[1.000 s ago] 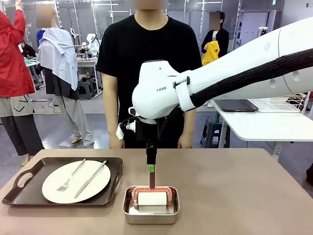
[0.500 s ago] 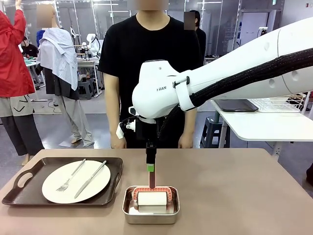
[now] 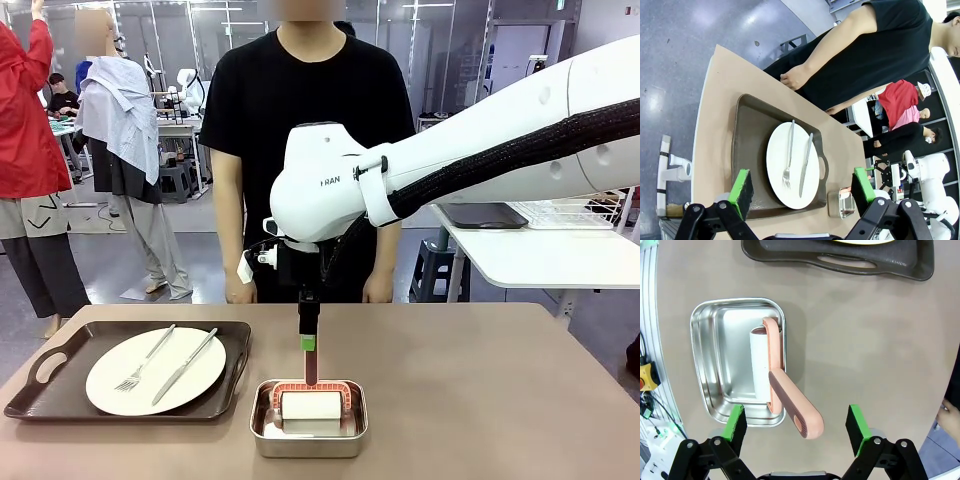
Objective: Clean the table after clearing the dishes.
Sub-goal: When the right (or left) Handle tray is removed, use the right hand (or left hand) to clean the right (or left) side of the table with the Lint Roller.
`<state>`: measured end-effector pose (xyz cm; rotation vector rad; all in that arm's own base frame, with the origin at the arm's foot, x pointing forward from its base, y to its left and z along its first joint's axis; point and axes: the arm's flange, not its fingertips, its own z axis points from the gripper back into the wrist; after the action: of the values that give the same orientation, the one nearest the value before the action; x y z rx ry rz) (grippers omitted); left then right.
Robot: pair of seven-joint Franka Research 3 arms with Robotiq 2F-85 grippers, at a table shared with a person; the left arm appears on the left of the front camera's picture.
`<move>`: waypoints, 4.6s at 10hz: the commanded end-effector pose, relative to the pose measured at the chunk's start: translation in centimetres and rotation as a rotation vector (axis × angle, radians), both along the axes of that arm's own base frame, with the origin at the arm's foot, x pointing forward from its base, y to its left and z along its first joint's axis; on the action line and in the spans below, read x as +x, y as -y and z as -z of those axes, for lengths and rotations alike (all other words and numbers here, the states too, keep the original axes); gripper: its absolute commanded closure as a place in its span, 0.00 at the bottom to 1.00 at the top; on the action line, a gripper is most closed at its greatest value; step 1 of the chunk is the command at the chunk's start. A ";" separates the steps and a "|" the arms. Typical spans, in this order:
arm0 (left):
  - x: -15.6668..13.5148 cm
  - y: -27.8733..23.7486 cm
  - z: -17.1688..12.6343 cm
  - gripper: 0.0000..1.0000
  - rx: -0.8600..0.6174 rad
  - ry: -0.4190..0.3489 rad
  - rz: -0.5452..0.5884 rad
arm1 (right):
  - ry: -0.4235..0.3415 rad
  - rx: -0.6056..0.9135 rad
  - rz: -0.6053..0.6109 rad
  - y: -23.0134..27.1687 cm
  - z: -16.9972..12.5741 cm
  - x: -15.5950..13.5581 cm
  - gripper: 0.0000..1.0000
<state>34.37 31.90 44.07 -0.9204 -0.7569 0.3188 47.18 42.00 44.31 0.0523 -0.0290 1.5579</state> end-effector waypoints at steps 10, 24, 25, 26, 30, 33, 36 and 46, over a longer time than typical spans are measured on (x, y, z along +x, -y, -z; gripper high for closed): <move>-0.2 -0.2 -0.2 0.00 -0.008 0.010 0.006 | -0.476 0.704 0.873 23.2 -6.1 6.5 0.00; -0.2 -0.2 -0.2 0.00 -0.008 0.010 0.006 | -0.817 1.397 1.787 66.2 7.6 -15.2 0.00; -0.2 -0.2 -0.2 0.00 -0.008 0.010 0.006 | -0.817 1.397 1.787 66.2 7.6 -15.2 0.00; -0.2 -0.2 -0.2 0.00 -0.008 0.010 0.006 | -0.817 1.397 1.787 66.2 7.6 -15.2 0.00; -0.2 -0.2 -0.2 0.00 -0.008 0.010 0.006 | -0.817 1.397 1.787 66.2 7.6 -15.2 0.00; -0.2 -0.2 -0.2 0.00 -0.008 0.010 0.006 | -0.817 1.397 1.787 66.2 7.6 -15.2 0.00; -0.2 -0.2 -0.2 0.00 -0.008 0.010 0.006 | -0.817 1.397 1.787 66.2 7.6 -15.2 0.00; -0.2 -0.2 -0.2 0.00 -0.008 0.010 0.006 | -0.817 1.397 1.787 66.2 7.6 -15.2 0.00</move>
<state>34.43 31.87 44.10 -0.9203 -0.7562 0.3171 32.36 -23.97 36.59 1.3293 -0.3912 -0.5745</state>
